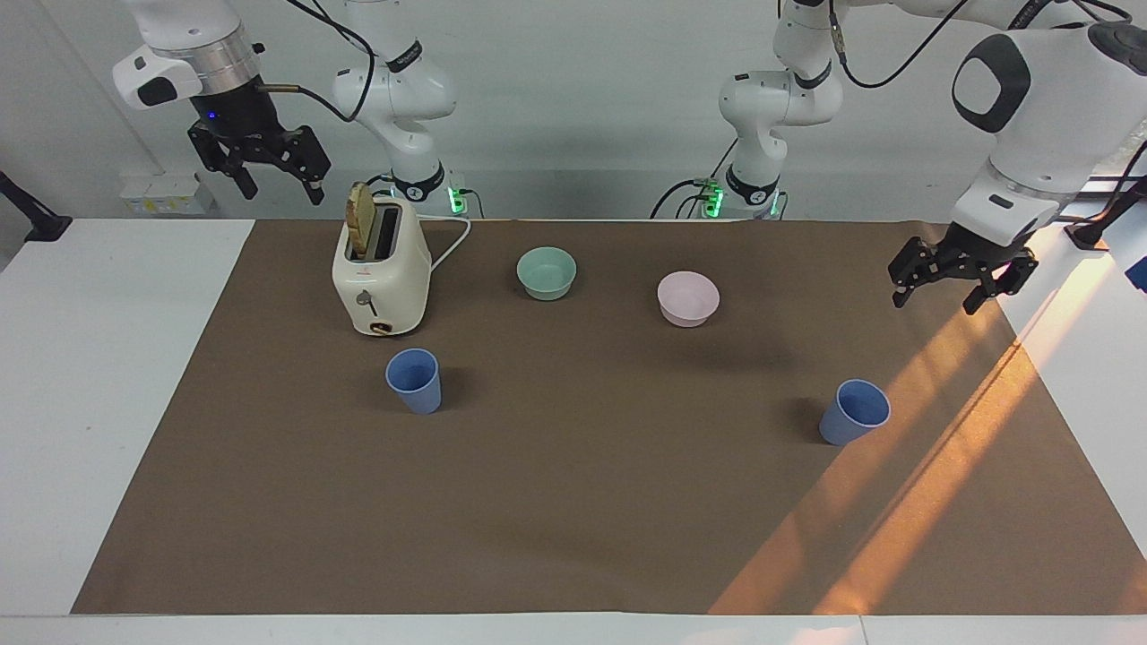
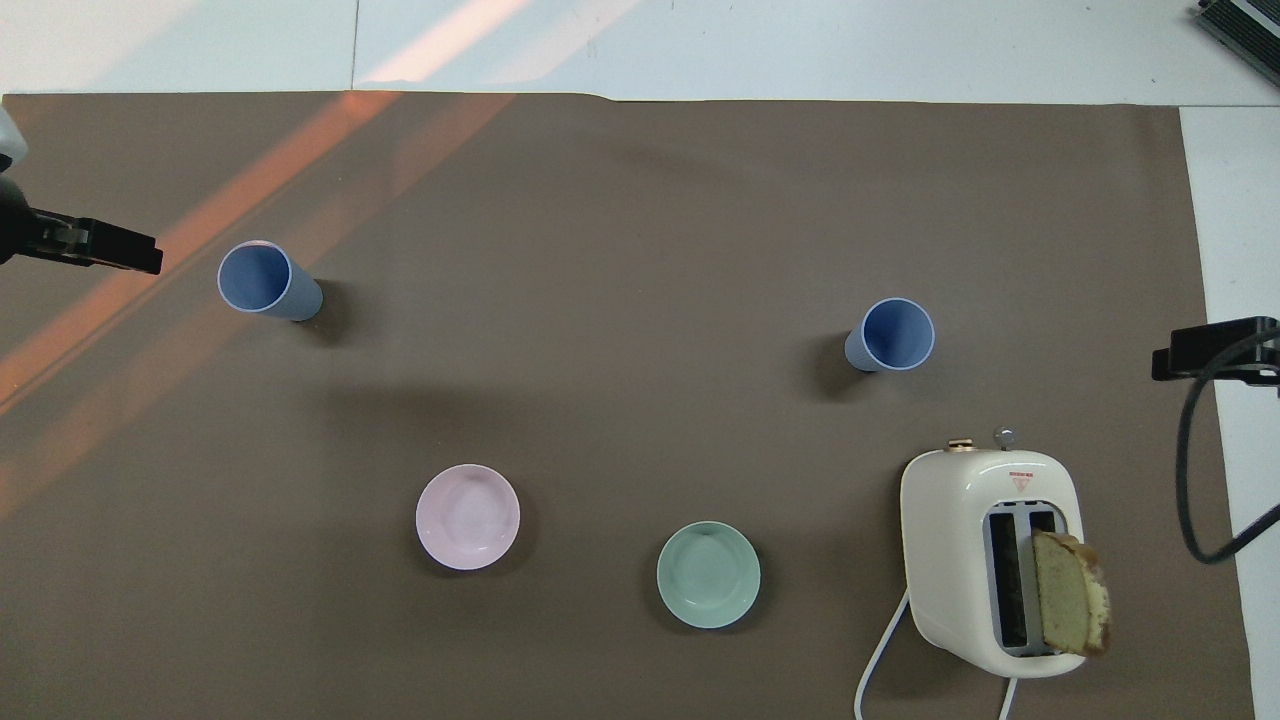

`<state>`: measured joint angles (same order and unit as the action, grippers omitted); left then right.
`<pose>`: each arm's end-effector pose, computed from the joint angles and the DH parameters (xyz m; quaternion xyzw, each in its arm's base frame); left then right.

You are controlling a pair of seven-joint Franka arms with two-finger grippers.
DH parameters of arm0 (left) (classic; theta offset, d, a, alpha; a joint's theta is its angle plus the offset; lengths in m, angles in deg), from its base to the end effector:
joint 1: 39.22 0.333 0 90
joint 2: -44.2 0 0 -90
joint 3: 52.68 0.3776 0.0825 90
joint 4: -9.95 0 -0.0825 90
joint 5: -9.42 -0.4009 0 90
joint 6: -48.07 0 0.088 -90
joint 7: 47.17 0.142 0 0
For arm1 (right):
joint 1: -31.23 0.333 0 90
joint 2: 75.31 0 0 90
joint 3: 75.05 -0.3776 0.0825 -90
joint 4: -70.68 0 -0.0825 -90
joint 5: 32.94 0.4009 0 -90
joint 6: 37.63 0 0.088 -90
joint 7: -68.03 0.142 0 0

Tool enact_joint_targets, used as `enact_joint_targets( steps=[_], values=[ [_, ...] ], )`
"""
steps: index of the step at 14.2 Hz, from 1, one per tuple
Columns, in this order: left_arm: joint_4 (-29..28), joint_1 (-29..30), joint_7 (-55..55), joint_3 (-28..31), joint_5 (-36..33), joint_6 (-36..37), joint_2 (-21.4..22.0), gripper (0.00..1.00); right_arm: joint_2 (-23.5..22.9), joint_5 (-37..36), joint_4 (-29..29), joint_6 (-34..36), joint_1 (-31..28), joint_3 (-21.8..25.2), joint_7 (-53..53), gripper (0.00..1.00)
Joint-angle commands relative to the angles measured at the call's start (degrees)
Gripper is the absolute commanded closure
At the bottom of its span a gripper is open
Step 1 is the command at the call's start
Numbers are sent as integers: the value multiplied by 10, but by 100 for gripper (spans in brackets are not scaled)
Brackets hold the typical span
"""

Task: Stack blue cups with both arms
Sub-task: 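Reach the left gripper to the blue cup farthest from the toaster and grasp it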

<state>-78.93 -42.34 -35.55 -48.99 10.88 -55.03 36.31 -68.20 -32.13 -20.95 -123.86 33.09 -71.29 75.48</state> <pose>0.6445 0.0007 0.5991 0.9940 -0.0945 0.0559 0.0022 0.5183 -0.0178 0.6989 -0.9966 0.0807 -0.0142 0.0118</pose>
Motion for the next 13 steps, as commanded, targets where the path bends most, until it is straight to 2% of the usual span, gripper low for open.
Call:
enact_joint_targets(
  steps=[1,9,13],
  values=[
    [6,19,14,-4,3,-41,-35,0,8,3,-10,-4,-5,-2,4,0],
    [-23,17,11,-4,4,-140,-101,0,7,3,-10,-4,-5,-2,4,0],
    [-79,18,10,-5,5,-174,-100,0,8,3,-10,-4,-5,-2,4,0]
  ],
)
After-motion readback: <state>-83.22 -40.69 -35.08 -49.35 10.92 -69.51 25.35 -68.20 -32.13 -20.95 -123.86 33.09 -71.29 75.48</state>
